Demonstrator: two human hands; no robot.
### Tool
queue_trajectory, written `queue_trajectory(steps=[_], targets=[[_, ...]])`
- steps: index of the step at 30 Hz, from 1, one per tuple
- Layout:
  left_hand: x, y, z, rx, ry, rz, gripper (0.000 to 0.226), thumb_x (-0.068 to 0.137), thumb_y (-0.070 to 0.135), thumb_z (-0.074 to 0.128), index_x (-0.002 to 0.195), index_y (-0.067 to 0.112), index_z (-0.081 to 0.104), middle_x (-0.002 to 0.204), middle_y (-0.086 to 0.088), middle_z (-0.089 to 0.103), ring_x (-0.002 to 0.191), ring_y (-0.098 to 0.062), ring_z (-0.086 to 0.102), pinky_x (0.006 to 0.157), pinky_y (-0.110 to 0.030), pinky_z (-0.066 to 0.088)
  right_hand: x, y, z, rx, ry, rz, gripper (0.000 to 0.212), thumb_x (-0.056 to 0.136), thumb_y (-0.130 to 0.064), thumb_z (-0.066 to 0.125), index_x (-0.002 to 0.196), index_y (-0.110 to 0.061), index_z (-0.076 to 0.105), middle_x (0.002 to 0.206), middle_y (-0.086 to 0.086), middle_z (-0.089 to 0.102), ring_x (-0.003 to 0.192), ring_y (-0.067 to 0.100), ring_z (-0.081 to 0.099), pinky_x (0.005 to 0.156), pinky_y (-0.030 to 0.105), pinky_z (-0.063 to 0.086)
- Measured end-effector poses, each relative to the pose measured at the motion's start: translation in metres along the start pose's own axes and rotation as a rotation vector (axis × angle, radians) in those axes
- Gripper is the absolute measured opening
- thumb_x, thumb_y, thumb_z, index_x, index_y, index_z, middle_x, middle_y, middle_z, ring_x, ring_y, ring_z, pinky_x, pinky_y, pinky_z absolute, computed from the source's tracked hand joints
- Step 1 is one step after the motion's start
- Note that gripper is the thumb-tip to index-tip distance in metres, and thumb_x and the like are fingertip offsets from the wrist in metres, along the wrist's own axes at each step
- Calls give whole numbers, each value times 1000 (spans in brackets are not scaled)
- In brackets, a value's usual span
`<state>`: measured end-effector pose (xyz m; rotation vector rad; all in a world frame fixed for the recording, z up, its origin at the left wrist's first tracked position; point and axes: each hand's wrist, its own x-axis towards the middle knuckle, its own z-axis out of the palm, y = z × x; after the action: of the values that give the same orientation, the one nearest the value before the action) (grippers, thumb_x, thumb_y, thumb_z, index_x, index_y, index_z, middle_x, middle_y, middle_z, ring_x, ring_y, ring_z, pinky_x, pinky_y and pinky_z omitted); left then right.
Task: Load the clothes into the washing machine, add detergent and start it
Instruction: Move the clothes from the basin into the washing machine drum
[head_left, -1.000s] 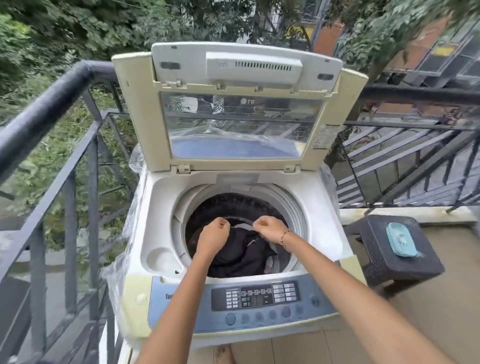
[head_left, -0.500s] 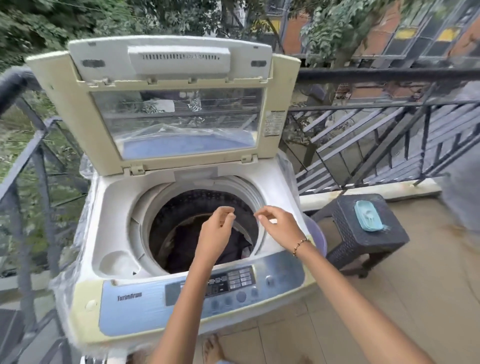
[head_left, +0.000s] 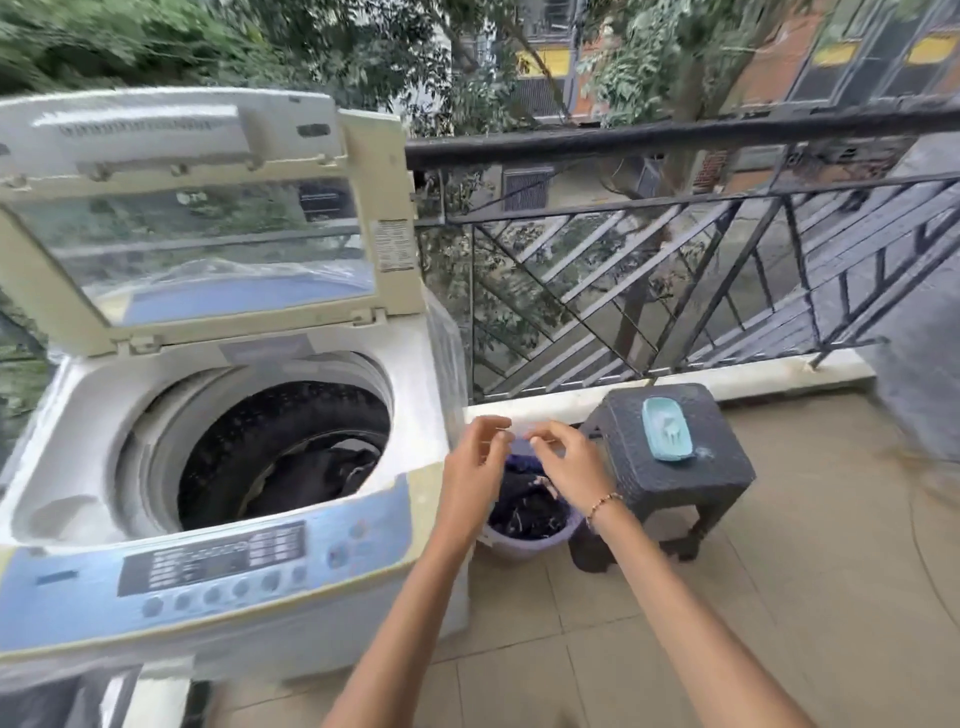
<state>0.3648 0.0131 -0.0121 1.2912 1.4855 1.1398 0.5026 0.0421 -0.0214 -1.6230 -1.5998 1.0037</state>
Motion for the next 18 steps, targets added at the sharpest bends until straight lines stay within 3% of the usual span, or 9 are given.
queue_trajectory(steps=[3, 5, 7, 12, 18], targets=[[1, -4, 49, 133, -38, -4, 12, 96, 15, 49, 103, 22, 56, 98, 9, 62, 85, -1, 60, 70, -5, 41, -1, 27, -36, -29, -11, 27, 17, 91, -7, 54, 99, -5, 69, 100, 6, 69, 91, 15, 62, 83, 19, 45], [3, -11, 75, 215, -63, -44, 9, 95, 14, 48, 101, 19, 54, 97, 6, 60, 87, -8, 60, 74, -16, 45, 2, 46, -59, -44, -1, 51, 16, 90, -6, 55, 98, -5, 69, 101, 9, 69, 94, 19, 63, 84, 25, 47], [6, -23, 95, 300, -98, -85, 13, 93, 13, 48, 104, 12, 55, 102, -3, 60, 95, -20, 59, 81, -30, 46, 7, 65, -77, -65, 7, 79, 15, 90, -7, 55, 96, -7, 69, 100, 8, 69, 92, 18, 63, 80, 23, 47], [21, -56, 126, 465, -192, -201, 17, 94, 16, 47, 107, 7, 53, 112, -12, 54, 103, -29, 55, 82, -33, 41, 24, 108, -108, -96, 7, 167, 13, 91, -15, 55, 96, -15, 67, 98, 0, 65, 83, 7, 57, 74, 19, 43], [58, -87, 153, 511, -259, -376, 28, 95, 18, 45, 119, 4, 49, 125, -15, 50, 112, -31, 52, 93, -38, 44, 54, 143, -116, -146, -49, 250, 14, 90, -17, 56, 95, -16, 68, 97, 1, 68, 88, 15, 61, 77, 22, 45]])
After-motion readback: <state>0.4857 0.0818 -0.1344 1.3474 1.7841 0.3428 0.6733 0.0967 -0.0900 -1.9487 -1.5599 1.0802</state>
